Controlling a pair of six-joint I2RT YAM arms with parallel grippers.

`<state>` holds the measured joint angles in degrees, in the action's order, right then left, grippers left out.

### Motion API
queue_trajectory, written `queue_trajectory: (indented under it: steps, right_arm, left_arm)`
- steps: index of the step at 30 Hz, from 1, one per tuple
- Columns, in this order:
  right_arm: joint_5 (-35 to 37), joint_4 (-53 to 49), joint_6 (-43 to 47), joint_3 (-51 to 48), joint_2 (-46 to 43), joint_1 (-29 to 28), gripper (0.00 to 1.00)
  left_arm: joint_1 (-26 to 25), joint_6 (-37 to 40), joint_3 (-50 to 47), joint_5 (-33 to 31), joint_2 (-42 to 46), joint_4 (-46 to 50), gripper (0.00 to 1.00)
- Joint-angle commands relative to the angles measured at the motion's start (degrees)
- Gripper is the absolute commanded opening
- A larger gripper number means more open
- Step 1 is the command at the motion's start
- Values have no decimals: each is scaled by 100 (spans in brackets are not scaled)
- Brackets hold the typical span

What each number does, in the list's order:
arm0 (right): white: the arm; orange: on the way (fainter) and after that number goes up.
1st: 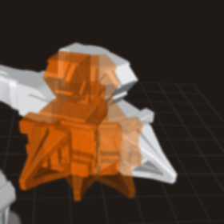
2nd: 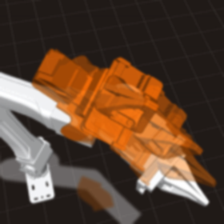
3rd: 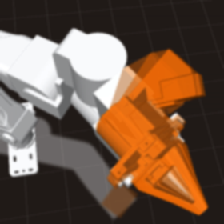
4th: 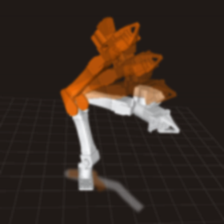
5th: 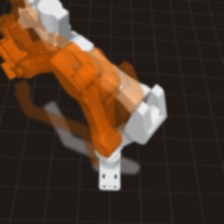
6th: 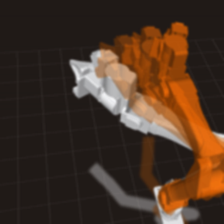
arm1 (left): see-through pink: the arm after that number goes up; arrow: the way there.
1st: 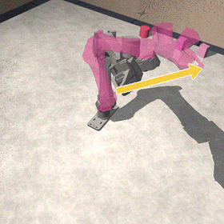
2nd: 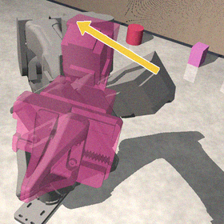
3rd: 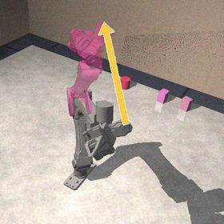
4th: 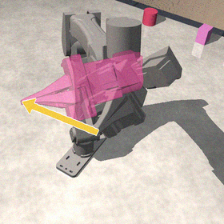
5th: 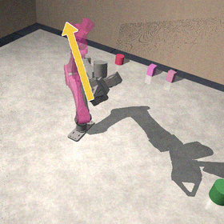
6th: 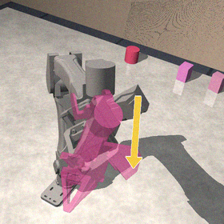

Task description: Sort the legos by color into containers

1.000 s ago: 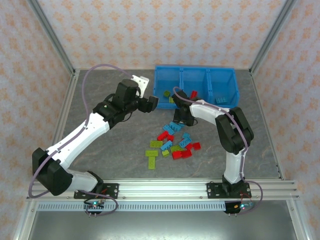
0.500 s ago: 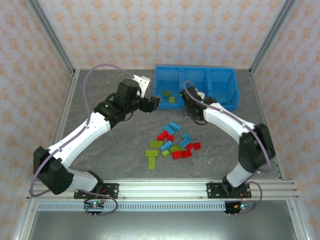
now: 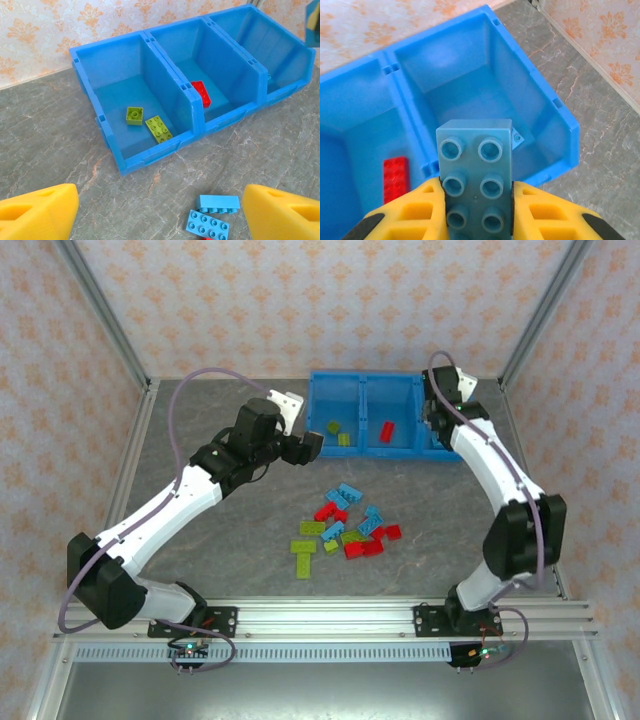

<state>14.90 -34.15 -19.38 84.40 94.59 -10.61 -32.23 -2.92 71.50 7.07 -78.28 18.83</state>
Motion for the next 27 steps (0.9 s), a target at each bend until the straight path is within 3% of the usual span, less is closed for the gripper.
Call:
queue_trajectory:
  steps: [1, 6, 12, 17, 22, 27]
  right_arm:
    - [-435, -4, 100, 340, 588, 254, 28]
    - [-905, -13, -149, 745, 1411, 631, 30]
    - [-1087, -235, -302, 1077, 1809, 801, 42]
    - [-976, -364, -333, 1100, 1468, 814, 47]
    - [-994, -615, -287, 1039, 842, 824, 50]
    - [-1908, -477, -458, 170, -313, 824, 54]
  left_arm:
    - [-38, 97, -22, -40, 208, -11, 86]
    - [-91, 166, -21, 41, 209, 142, 86]
    - [-217, 206, -92, 319, 207, 209, 86]
    - [-480, 297, -76, 652, 4, 251, 86]
    - [-778, 362, 33, 586, -315, 556, 86]
    - [-956, 190, 325, 598, -979, 1532, 81]
